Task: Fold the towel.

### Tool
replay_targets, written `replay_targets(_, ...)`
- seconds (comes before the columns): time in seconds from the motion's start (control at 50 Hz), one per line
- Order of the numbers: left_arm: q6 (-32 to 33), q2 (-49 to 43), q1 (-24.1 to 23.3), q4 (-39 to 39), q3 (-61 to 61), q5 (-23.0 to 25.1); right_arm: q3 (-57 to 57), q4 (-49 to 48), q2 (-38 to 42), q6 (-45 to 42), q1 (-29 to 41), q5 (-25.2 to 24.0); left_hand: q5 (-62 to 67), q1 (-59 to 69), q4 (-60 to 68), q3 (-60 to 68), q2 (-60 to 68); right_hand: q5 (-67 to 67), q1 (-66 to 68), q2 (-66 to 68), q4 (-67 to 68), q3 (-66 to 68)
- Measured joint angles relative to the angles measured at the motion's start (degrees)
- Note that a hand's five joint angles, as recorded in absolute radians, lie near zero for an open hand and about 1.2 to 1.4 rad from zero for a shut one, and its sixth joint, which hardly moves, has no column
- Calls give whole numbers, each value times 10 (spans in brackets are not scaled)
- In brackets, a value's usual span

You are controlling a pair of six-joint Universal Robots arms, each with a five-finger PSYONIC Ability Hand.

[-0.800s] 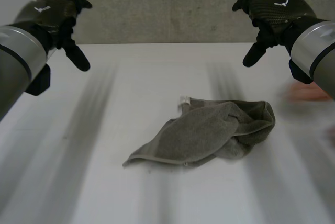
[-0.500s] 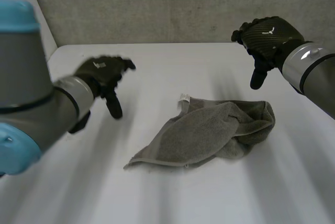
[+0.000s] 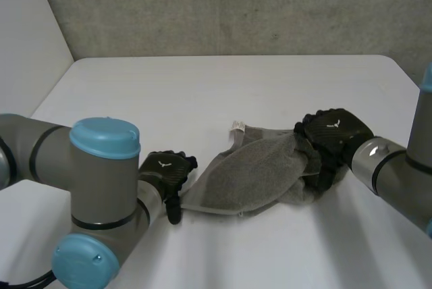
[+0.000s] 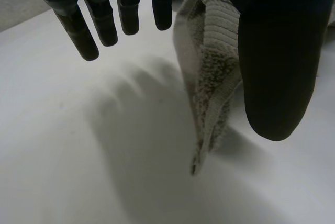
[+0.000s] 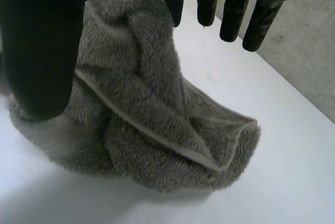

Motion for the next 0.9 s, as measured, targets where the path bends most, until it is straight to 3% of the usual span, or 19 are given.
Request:
replay_targets(0.08,-3,-14,-4,6,9,0,26,-26,-2,2,-8,1,36,40,35,40,40,0,0,0,0,0)
replay_targets(0.14,-5,-31,-6,20,24,-1,57,-54,-4,11,-22,2,272,293,279,279,281,0,0,0,0,0)
replay_targets(0.18,-6,-34,-7,24,27,-1,64,-59,-4,17,-25,2,272,293,279,279,281,0,0,0,0,0)
replay_targets(0.2,-6,-38,-7,33,32,-3,75,-65,-4,36,-32,3,372,374,373,373,381,0,0,0,0,0)
replay_targets(0.26,-6,-36,-7,43,36,-9,82,-69,-2,63,-40,5,447,450,448,447,449,0,0,0,0,0)
replay_targets(0.36,-6,-15,-7,61,33,-30,83,-84,18,128,-53,7,482,474,483,483,485,2,3,5,2,5)
replay_targets(0.44,-5,13,-7,65,24,-40,73,-105,44,158,-57,7,493,483,495,495,496,81,72,95,85,102)
replay_targets(0.46,-5,28,-7,66,18,-43,67,-116,54,165,-57,6,497,487,500,500,501,283,269,321,300,310)
replay_targets(0.54,-3,65,-7,65,5,-45,48,-138,66,170,-58,3,513,503,518,520,520,498,413,532,528,535)
replay_targets(0.76,5,218,13,61,-20,-46,-59,-83,8,155,-79,-36,536,518,541,541,541,513,413,539,546,547)
replay_targets(0.9,6,329,63,61,-25,-40,-178,2,-30,152,-99,-90,536,520,543,542,542,514,413,539,548,547)
